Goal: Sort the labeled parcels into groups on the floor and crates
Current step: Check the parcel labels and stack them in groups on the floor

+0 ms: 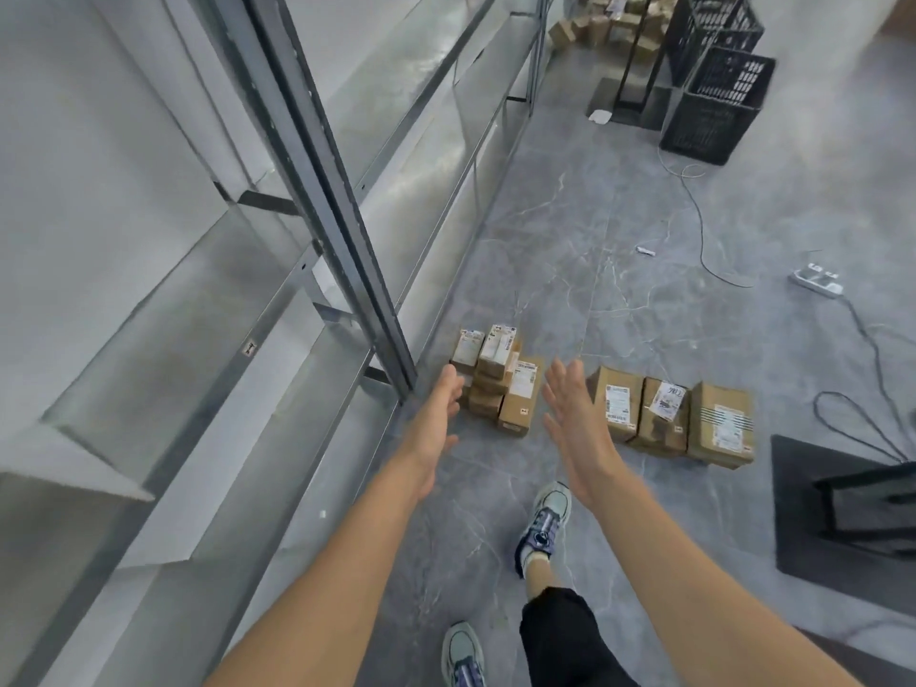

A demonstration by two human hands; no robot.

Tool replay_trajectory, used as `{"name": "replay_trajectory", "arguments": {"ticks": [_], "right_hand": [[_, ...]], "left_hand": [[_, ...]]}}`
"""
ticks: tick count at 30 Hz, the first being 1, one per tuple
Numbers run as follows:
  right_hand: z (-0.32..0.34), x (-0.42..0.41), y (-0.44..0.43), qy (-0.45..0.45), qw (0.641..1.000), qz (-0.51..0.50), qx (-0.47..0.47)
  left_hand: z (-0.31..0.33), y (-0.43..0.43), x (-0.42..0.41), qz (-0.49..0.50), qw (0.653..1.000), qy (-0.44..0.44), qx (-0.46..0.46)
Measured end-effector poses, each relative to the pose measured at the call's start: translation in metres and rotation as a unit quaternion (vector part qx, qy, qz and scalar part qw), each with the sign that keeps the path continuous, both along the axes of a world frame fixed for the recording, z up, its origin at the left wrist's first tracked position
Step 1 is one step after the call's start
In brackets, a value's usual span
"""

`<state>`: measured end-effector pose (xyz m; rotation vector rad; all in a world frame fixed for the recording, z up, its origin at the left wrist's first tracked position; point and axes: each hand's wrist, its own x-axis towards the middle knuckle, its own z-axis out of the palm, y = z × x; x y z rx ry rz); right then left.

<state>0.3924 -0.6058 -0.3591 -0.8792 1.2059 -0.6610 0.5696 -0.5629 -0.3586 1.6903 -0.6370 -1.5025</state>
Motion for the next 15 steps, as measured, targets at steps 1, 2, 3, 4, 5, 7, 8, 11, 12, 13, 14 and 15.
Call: {"name": "replay_trajectory", "arguments": {"ticks": [1, 2, 3, 4, 5, 7, 8, 11, 12, 13, 14, 15], "right_hand": [[-0.008, 0.002, -0.019, 0.001, 1.0, 0.0, 0.008], [-0.016, 0.003, -0.036, 0.002, 1.0, 0.002, 0.016], [-0.024, 0.003, -0.055, 0.002, 1.0, 0.001, 0.027], [-0.033, 0.003, -0.073, 0.003, 0.999, -0.002, 0.04], [-0.041, 0.002, -0.092, 0.003, 0.999, -0.002, 0.051], [-0.059, 0.0, -0.128, 0.007, 0.997, 0.001, 0.081], [-0.068, -0.002, -0.145, 0.011, 0.995, 0.005, 0.095], [-0.092, -0.007, -0.192, 0.028, 0.991, 0.019, 0.132], [-0.1, -0.007, -0.206, 0.034, 0.99, 0.02, 0.138], [-0.108, -0.007, -0.22, 0.04, 0.989, 0.02, 0.143], [-0.116, -0.006, -0.232, 0.046, 0.987, 0.02, 0.152], [-0.125, -0.005, -0.243, 0.05, 0.986, 0.02, 0.16]], "left_hand": [[-0.008, -0.019, 0.001, -0.003, 1.0, -0.005, 0.01], [-0.015, -0.037, 0.002, -0.005, 1.0, -0.009, 0.022], [-0.021, -0.056, 0.002, -0.005, 0.999, -0.013, 0.034], [-0.028, -0.074, 0.002, -0.006, 0.999, -0.015, 0.046], [-0.036, -0.093, 0.001, -0.002, 0.998, -0.014, 0.057], [-0.051, -0.127, 0.001, 0.01, 0.997, -0.012, 0.078], [-0.059, -0.143, 0.001, 0.011, 0.996, -0.012, 0.086], [-0.083, -0.185, 0.002, 0.014, 0.993, -0.009, 0.119], [-0.091, -0.196, 0.004, 0.013, 0.992, -0.011, 0.128], [-0.099, -0.208, 0.005, 0.011, 0.991, -0.012, 0.136], [-0.106, -0.219, 0.007, 0.009, 0.989, -0.011, 0.145], [-0.113, -0.23, 0.009, 0.008, 0.988, -0.011, 0.152]]}}
